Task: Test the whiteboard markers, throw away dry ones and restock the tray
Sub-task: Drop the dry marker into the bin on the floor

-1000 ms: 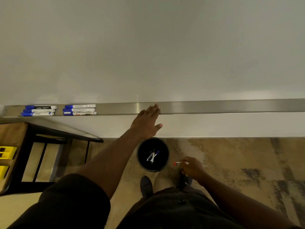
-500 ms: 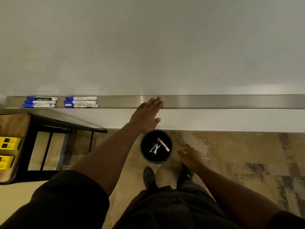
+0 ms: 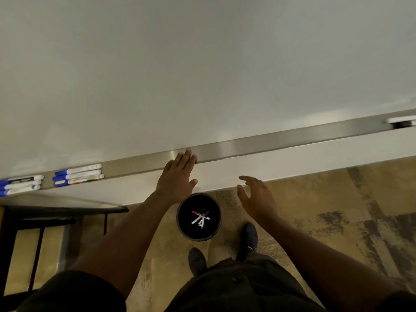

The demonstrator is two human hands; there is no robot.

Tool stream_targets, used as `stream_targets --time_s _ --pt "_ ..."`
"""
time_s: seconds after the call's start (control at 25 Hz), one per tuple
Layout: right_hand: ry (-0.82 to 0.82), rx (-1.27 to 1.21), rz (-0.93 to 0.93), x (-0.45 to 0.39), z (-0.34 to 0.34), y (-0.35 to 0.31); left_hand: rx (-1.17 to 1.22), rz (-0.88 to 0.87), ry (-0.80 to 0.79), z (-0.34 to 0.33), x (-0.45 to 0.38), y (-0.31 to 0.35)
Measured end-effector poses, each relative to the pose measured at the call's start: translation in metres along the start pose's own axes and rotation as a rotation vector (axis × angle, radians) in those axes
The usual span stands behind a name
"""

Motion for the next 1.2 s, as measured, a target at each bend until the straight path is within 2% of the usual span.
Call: stream_targets --time_s 0.16,0.24,0.6,1.04,1.2 --pt "0.223 0.07 0.125 -0.016 0.041 -0.008 0.034 -0.079 0.032 0.003 -0.015 0.031" --pt "0.277 0.122 0.134 -0.028 0.056 0.0 0.037 -0.12 0.041 0.005 -0.029 0.054" --pt "0.285 0.316 -0.023 -0.08 0.122 0.07 -0.009 -0.334 0.04 0.015 -0.105 0.153" --pt "0.592 0.275 -0.346 -0.123 0.255 0.176 -0.191 -0.562 -0.032 0.002 -0.185 0.241" --pt "0.597 0.385 -0.366 -0.141 0.296 0.206 -0.196 -0.574 -0.006 -0.003 -0.191 0.249"
Point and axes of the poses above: each hand's wrist, its own x-axis away from the middle knuckle, its own z-axis out of the back of the hand, y = z × x, the point moved 3 cm from there along -x, towards the middle knuckle, and after that the axes turned 6 degrees about -z, right-handed, at the moved point
